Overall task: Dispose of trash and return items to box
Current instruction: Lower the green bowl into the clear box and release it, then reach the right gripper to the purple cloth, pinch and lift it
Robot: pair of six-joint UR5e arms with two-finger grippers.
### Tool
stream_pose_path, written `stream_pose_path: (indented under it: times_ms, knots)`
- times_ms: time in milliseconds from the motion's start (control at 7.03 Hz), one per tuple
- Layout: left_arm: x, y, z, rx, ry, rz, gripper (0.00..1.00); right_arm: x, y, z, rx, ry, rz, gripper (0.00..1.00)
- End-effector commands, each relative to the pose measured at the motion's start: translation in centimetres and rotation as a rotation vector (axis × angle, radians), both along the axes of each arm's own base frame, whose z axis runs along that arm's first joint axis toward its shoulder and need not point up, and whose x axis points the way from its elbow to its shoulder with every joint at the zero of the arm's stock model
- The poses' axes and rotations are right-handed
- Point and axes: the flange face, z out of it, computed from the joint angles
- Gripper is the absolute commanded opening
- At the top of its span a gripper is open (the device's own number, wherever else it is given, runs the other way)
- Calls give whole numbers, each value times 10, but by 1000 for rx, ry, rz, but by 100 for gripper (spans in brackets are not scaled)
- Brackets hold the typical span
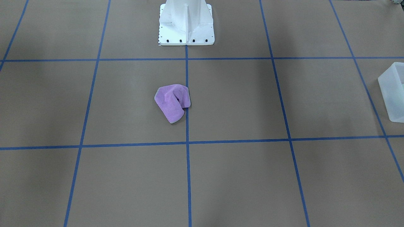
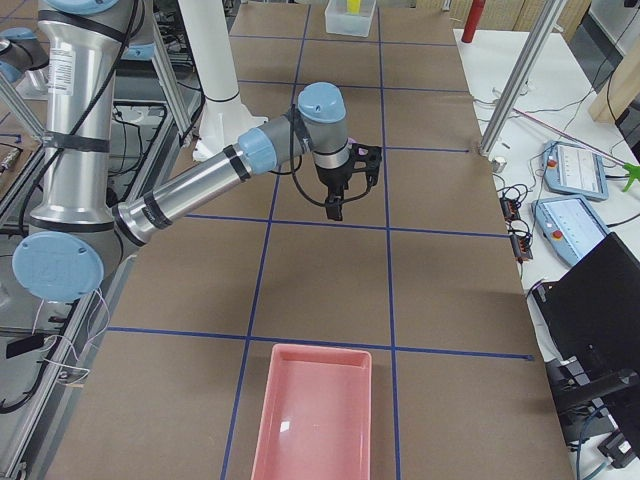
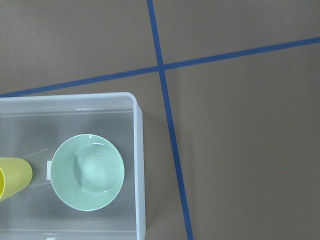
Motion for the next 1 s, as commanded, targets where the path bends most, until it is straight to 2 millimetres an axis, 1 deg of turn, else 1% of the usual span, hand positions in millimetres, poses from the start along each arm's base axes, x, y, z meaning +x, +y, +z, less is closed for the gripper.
stream_pose_path:
  times_ms: [0,142,284,427,569,711,853]
  knots:
    - [-4,8,10,-13,-3,-6,98,-102,0,-60,21,11,20,100]
    - [-6,7,9,-12,-3,-14,98,-164,14,-85,44,21,30,100]
    - [-8,6,10,-13,-2,-19,98,-225,33,-111,24,5,94,100]
    - [-8,5,9,-11,-2,-20,98,-274,38,-128,23,3,139,99]
    - [-8,5,9,-11,-2,-20,98,-324,34,-138,-8,10,161,98]
    - [-8,5,9,-12,-2,-21,98,-367,31,-143,-8,41,194,97]
    - [-8,5,10,-15,-2,-22,98,-400,37,-145,-17,57,207,94]
